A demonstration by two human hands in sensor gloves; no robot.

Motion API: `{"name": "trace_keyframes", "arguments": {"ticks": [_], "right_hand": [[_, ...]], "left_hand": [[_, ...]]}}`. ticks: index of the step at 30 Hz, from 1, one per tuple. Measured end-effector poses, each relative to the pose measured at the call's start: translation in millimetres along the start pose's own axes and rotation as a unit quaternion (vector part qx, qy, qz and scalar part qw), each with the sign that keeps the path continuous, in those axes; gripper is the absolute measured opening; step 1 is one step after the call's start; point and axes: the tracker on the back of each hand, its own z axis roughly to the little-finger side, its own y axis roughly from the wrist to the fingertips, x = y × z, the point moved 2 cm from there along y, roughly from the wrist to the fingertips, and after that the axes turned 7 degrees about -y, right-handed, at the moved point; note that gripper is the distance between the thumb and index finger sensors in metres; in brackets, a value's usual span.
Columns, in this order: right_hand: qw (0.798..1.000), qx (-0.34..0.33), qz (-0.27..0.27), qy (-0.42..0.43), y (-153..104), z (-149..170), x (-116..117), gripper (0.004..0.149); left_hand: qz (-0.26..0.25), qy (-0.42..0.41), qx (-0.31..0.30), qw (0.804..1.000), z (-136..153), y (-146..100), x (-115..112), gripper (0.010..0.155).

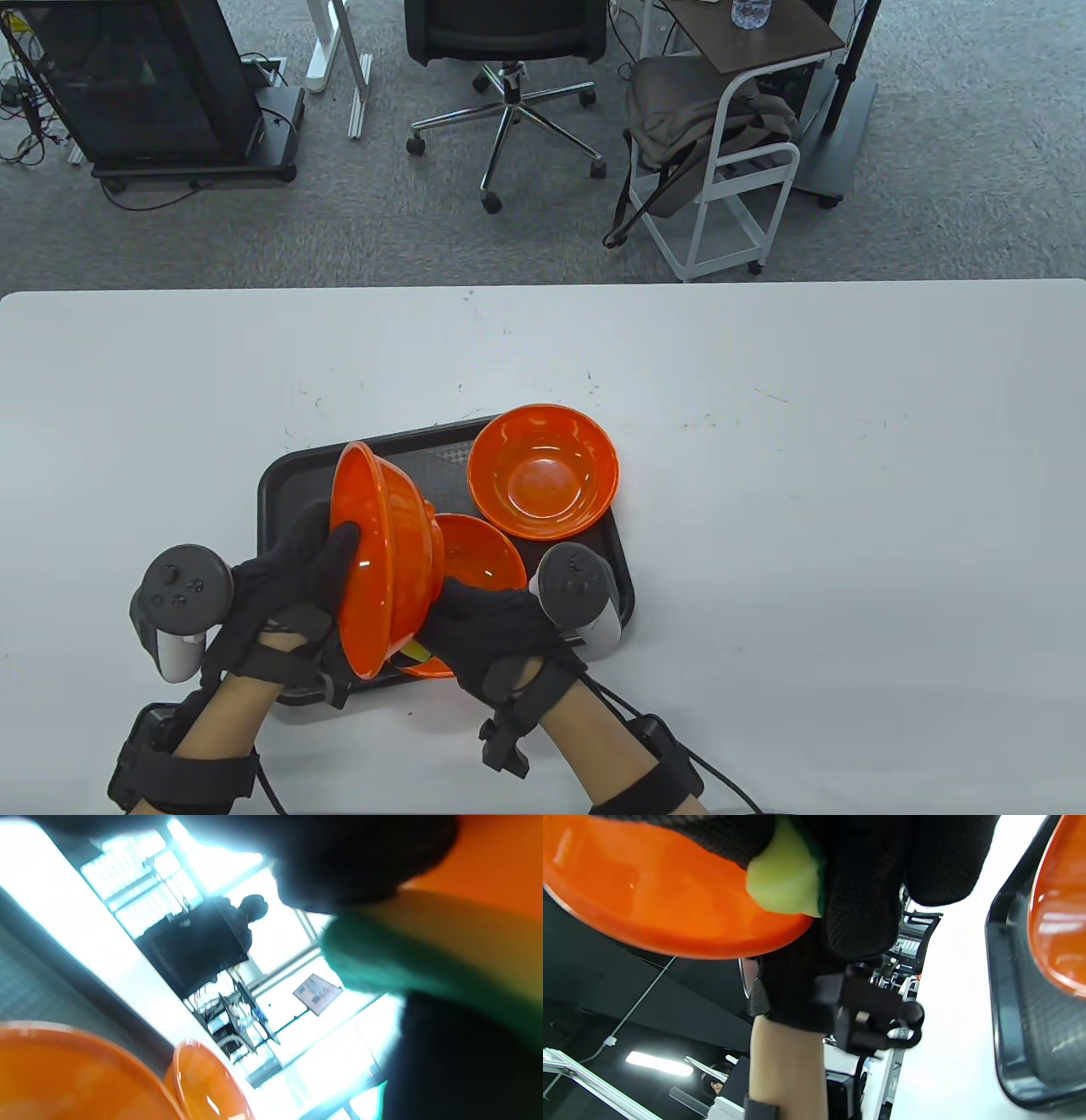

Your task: Wipe bowl with sponge

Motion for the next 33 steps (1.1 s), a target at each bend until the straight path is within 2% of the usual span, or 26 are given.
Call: {"name": "trace_keyframes", "arguments": {"ticks": [7, 13, 20, 23, 27, 30, 33], "right_hand": [[1.0, 0.003, -0.003, 0.017, 0.7, -2.8, 6.6, 0.06], [1.0, -0.01, 0.019, 0.003, -1.7, -7.1, -3.1, 0.06], [0.996, -0.043, 0.075, -0.039, -8.3, -19.2, -23.2, 0.058], [0.989, -0.059, 0.112, -0.076, -13.4, -25.5, -35.2, 0.057], [0.963, -0.073, 0.164, -0.202, -22.7, -37.0, -49.6, 0.054], [0.959, -0.074, 0.188, -0.198, -26.3, -35.4, -53.7, 0.052], [0.964, -0.075, 0.188, -0.17, -26.4, -31.2, -56.3, 0.051]], "left_hand": [[-0.058, 0.016, 0.009, 0.998, 9.5, 3.0, 21.7, 0.056], [-0.084, 0.042, 0.02, 0.995, 15.6, 4.4, 35.6, 0.055], [-0.093, 0.066, 0.035, 0.993, 21.9, 5.0, 44.2, 0.056], [-0.084, 0.078, 0.041, 0.993, 24.1, 5.6, 44.6, 0.055], [-0.049, 0.08, 0.029, 0.995, 21.8, 7.3, 37.1, 0.055], [-0.014, 0.063, 0.021, 0.998, 20.6, 8.6, 28.4, 0.055], [0.028, 0.039, 0.011, 0.999, 19.0, 9.3, 17.4, 0.055]]}}
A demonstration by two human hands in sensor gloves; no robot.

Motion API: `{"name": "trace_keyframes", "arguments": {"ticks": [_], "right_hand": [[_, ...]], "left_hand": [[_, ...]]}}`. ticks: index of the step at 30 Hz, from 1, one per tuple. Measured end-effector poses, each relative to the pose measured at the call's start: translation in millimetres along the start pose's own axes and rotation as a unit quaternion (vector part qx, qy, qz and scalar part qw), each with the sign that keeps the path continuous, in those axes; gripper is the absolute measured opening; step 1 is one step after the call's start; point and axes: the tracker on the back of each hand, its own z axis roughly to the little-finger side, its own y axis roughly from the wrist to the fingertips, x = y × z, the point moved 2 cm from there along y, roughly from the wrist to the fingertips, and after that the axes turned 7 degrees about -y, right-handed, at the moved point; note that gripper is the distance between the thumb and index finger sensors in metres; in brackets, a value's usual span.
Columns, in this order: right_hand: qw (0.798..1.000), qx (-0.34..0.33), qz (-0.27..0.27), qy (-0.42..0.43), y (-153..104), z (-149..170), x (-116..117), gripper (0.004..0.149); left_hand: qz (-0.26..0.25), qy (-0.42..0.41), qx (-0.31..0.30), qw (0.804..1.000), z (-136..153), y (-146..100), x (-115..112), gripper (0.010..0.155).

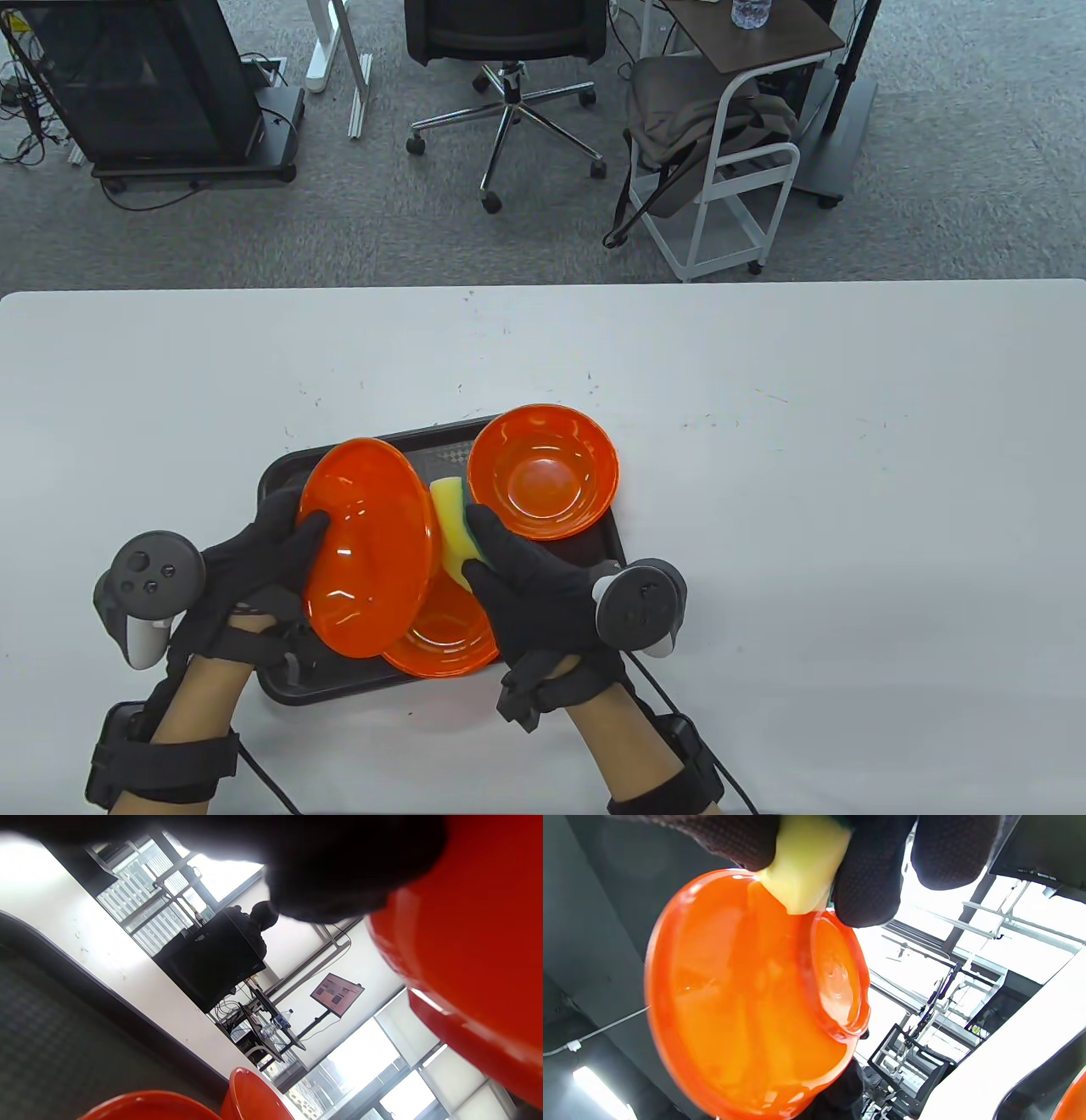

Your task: Wipe bowl with sponge

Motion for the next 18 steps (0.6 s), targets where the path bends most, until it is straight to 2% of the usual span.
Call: {"name": "trace_keyframes", "arguments": {"ticks": [10, 18], "right_hand": [[0.997, 0.014, -0.037, 0.073, 0.8, 10.7, 7.0, 0.051], [0.987, 0.044, -0.093, 0.12, -0.9, 18.0, 30.2, 0.053]], "left_hand": [[0.086, -0.047, -0.031, 0.995, -18.1, -2.8, -24.3, 0.055], [0.089, -0.078, -0.063, 0.991, -22.7, -3.7, -29.1, 0.055]]}}
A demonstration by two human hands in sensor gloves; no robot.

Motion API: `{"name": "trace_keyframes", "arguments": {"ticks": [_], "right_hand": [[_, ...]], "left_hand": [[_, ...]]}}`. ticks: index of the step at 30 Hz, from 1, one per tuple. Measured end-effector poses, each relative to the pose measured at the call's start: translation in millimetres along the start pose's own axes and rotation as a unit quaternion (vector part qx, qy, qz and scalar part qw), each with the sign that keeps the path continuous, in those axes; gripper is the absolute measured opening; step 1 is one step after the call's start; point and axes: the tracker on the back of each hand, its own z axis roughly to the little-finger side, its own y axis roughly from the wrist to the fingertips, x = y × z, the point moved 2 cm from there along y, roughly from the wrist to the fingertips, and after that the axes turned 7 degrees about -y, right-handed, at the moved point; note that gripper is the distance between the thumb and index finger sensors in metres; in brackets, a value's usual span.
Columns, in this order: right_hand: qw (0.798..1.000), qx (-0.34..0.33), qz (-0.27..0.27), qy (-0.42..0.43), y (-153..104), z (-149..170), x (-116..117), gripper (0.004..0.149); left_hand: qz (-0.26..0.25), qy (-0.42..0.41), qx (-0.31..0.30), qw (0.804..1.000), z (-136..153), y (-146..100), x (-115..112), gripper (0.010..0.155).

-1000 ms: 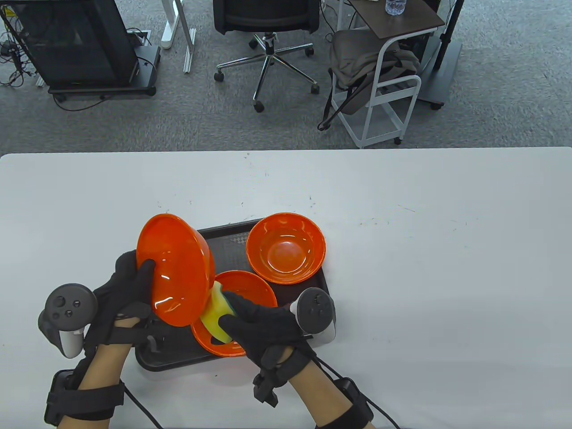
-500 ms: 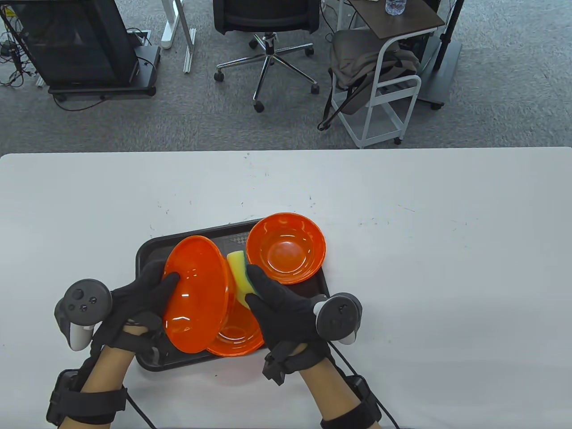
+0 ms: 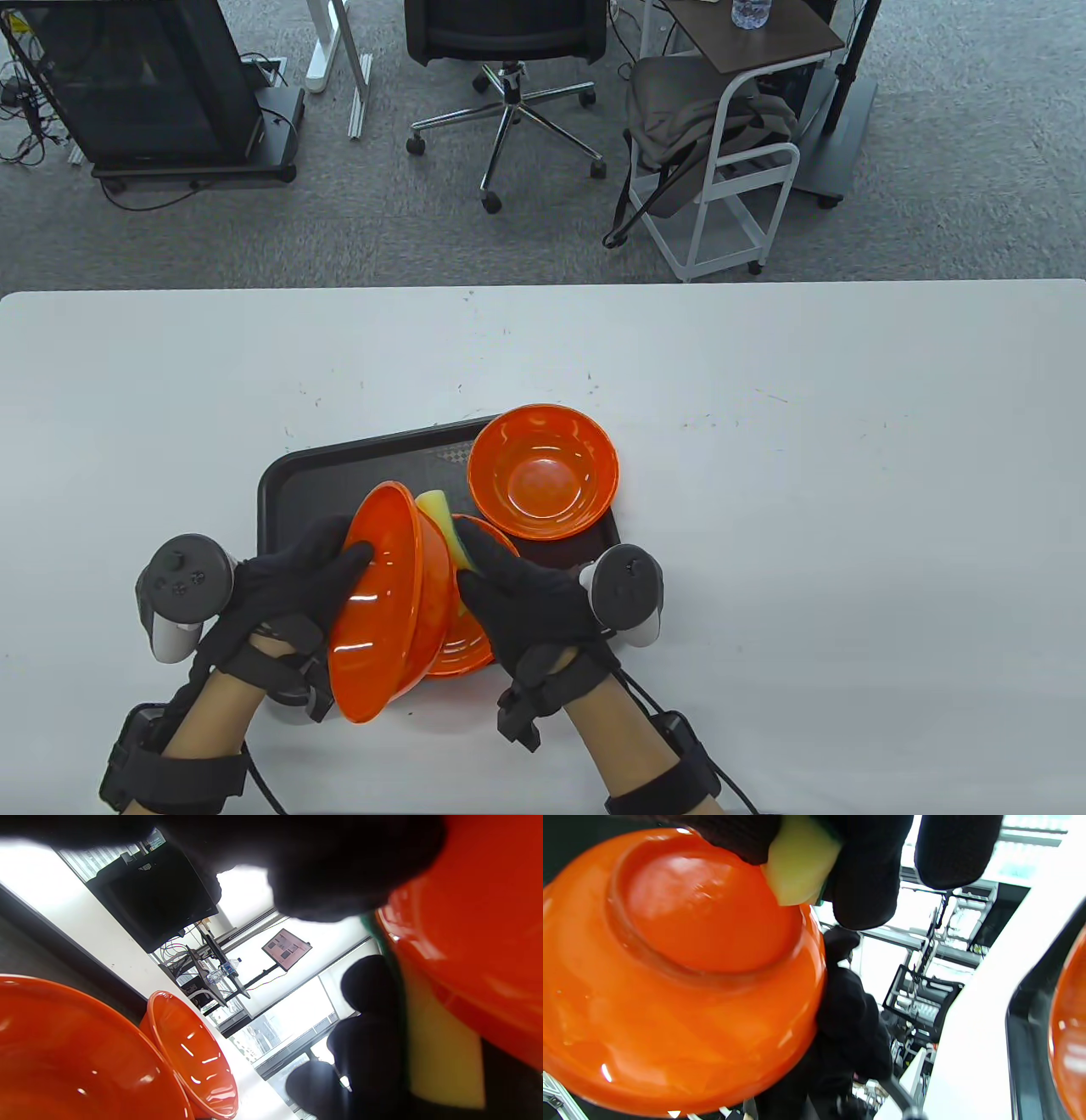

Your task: Wipe bowl with sponge

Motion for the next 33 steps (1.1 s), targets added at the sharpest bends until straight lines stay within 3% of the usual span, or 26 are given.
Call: {"name": "trace_keyframes", "arguments": {"ticks": [6, 13, 18, 33], "right_hand": [[0.999, 0.015, -0.039, 0.006, 2.9, 3.3, 18.1, 0.055], [0.997, 0.014, -0.064, -0.03, 4.0, -1.4, 30.7, 0.056], [0.996, -0.012, -0.058, -0.064, 4.1, -12.1, 27.1, 0.055], [0.994, -0.06, 0.04, -0.081, -1.0, -26.9, 0.9, 0.053]], "left_hand": [[-0.064, 0.009, -0.014, 0.998, -4.8, -3.2, 10.3, 0.054], [-0.134, 0.029, 0.026, 0.99, 5.9, -8.7, 32.5, 0.054], [-0.17, 0.033, 0.053, 0.983, 14.2, -12.0, 47.4, 0.054], [-0.153, 0.031, 0.075, 0.985, 23.3, -10.0, 47.1, 0.054]]}}
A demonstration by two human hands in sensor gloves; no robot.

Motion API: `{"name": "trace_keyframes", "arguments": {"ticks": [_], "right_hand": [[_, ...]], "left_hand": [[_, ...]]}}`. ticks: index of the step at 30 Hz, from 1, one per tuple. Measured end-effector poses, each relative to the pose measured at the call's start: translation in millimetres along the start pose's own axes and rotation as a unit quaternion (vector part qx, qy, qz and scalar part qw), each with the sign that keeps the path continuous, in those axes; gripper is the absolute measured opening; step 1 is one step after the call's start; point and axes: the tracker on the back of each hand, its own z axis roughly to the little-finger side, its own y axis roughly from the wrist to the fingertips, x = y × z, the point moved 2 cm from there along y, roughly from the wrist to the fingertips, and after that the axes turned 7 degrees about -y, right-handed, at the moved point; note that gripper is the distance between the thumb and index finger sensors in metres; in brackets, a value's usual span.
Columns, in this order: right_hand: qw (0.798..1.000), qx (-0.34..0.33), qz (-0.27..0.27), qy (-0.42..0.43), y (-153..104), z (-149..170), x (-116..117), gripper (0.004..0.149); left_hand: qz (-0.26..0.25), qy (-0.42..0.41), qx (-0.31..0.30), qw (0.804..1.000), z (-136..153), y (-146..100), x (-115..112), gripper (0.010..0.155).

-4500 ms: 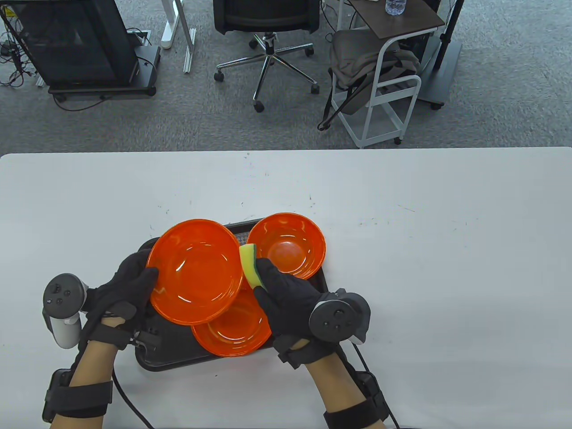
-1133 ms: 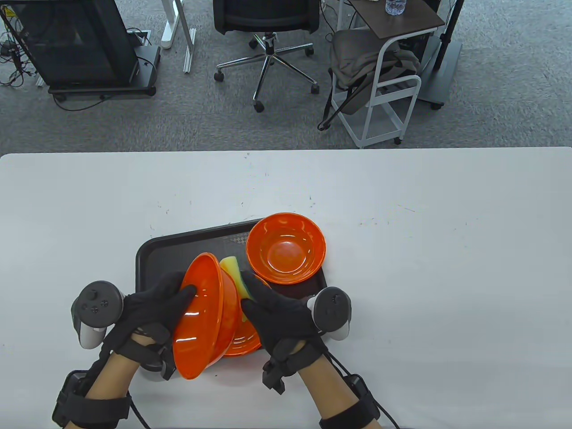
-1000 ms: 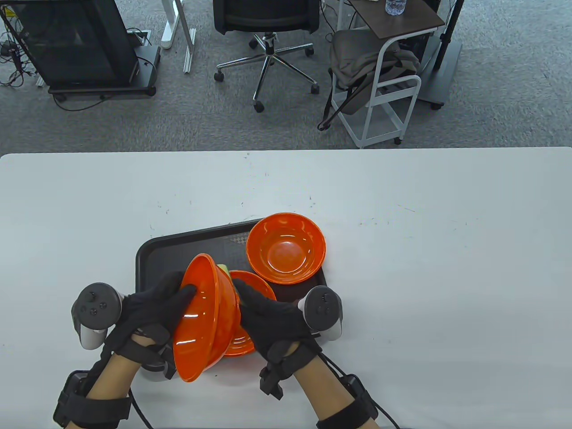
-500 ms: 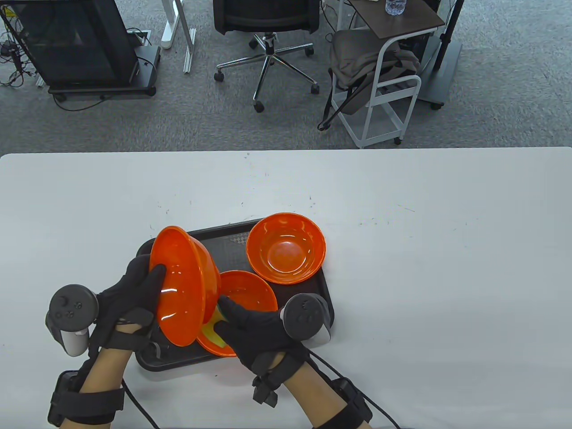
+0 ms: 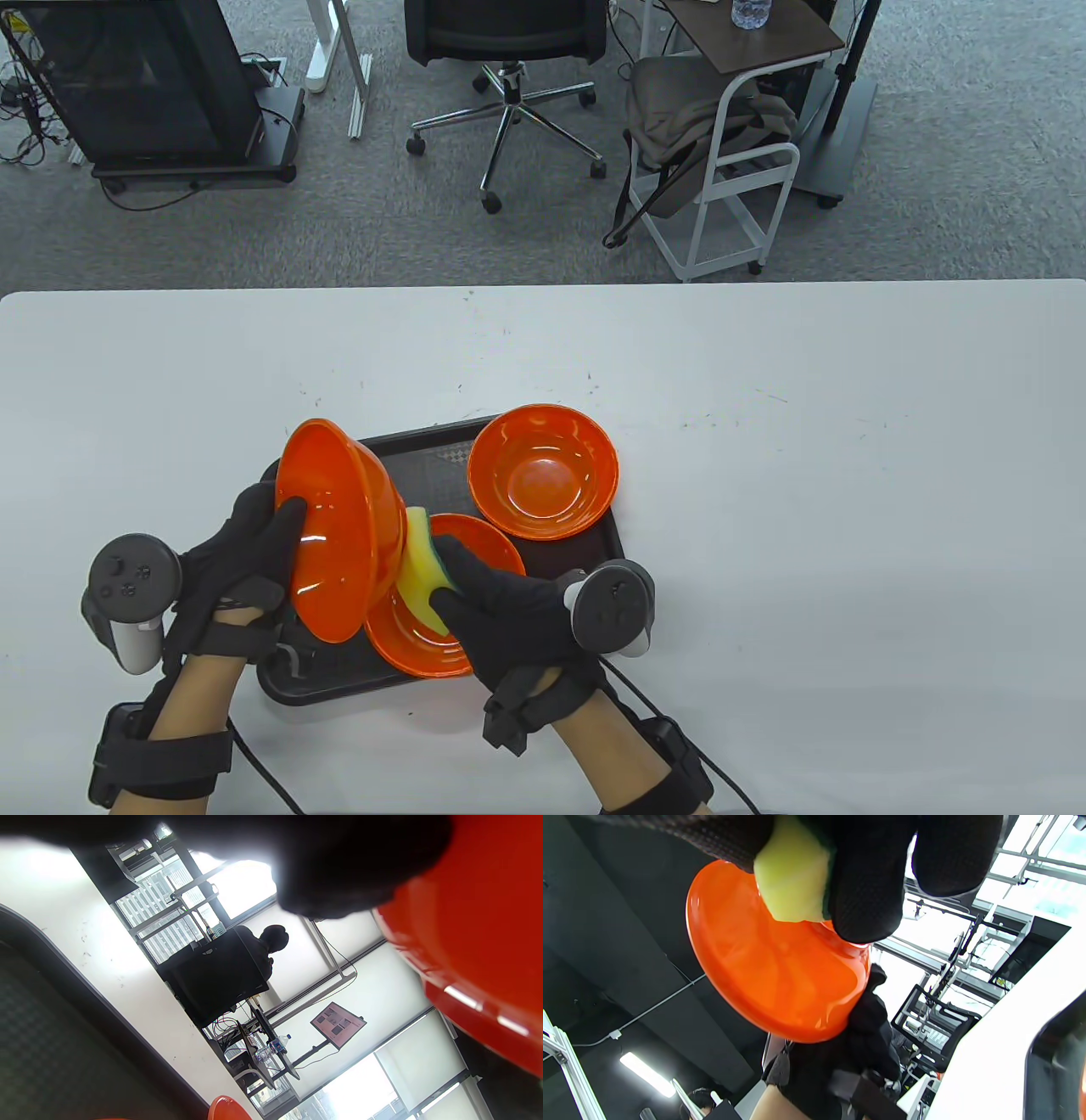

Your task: Wipe bowl with sponge

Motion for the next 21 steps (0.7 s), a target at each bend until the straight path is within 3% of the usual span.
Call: {"name": "trace_keyframes", "arguments": {"ticks": [11, 21], "right_hand": [[0.999, 0.004, 0.046, -0.005, -3.2, 2.8, -8.8, 0.052], [0.999, 0.017, 0.001, -0.042, -1.9, 4.3, -0.4, 0.052]], "left_hand": [[0.064, 0.009, -0.028, 0.998, -6.2, -1.9, -24.7, 0.054], [0.097, -0.041, -0.031, 0.994, -12.2, -6.6, -37.8, 0.054]]}}
